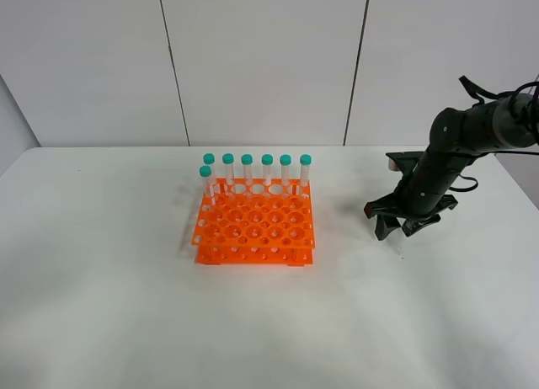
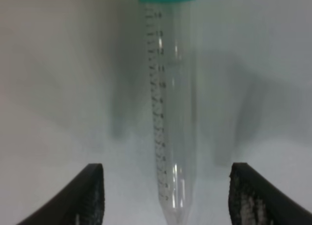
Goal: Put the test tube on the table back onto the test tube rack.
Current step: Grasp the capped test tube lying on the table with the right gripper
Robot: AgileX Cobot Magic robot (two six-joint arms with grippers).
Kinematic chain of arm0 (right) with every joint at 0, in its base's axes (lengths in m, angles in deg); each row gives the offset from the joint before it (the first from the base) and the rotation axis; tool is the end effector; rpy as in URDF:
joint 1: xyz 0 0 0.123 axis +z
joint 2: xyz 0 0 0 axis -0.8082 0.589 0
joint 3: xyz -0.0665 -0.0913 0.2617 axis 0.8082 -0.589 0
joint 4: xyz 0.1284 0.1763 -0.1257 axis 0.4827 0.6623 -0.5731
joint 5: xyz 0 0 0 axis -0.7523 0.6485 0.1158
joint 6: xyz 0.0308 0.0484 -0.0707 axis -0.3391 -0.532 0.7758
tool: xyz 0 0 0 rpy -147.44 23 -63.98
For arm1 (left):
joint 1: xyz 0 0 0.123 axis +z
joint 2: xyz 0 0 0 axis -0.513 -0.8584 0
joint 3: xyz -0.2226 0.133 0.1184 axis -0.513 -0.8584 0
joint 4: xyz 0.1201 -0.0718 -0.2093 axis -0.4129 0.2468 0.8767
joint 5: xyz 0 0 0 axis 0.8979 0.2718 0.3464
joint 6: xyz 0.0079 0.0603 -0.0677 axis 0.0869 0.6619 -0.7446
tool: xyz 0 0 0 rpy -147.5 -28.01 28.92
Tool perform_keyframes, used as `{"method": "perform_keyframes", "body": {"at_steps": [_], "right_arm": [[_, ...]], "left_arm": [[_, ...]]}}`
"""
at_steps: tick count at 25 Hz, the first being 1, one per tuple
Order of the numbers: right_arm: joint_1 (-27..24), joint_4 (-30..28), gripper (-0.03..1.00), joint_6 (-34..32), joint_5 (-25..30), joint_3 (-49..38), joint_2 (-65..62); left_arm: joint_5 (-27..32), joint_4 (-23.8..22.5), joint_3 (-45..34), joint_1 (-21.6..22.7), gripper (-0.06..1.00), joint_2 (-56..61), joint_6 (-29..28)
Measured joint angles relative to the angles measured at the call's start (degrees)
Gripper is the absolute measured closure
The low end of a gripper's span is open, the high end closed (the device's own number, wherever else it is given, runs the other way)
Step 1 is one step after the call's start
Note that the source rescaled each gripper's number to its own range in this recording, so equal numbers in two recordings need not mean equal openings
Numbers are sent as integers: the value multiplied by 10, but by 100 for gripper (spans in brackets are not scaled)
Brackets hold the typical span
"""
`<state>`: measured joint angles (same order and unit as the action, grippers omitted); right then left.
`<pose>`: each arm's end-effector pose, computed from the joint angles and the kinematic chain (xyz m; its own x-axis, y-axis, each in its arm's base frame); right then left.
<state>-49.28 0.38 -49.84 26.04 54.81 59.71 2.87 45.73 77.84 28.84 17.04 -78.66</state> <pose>0.3865 0.0405 0.1190 -0.9705 -0.1856 -0.1538 -0.1998 0.9764 0.0822 -0.0053 0.0006 0.2753 -0.4629 -0.0178 -0.8862 0.0150 0.9995 -0.0279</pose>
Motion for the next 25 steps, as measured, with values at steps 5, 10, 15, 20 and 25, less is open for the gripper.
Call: {"method": "perform_keyframes", "body": {"at_steps": [5,10,15,20,25], "right_arm": [[0,2,45,0,2,0,10],[0,2,45,1,4,0,23],[0,2,46,1,0,0,23],[0,2,94,1,-1,0,24],[0,2,95,1,-7,0,24]], "left_arm": [[0,0,0,0,11,0,0],[0,0,0,0,11,0,0],[0,0,0,0,11,0,0],[0,0,0,0,11,0,0],[0,0,0,0,11,0,0]]}}
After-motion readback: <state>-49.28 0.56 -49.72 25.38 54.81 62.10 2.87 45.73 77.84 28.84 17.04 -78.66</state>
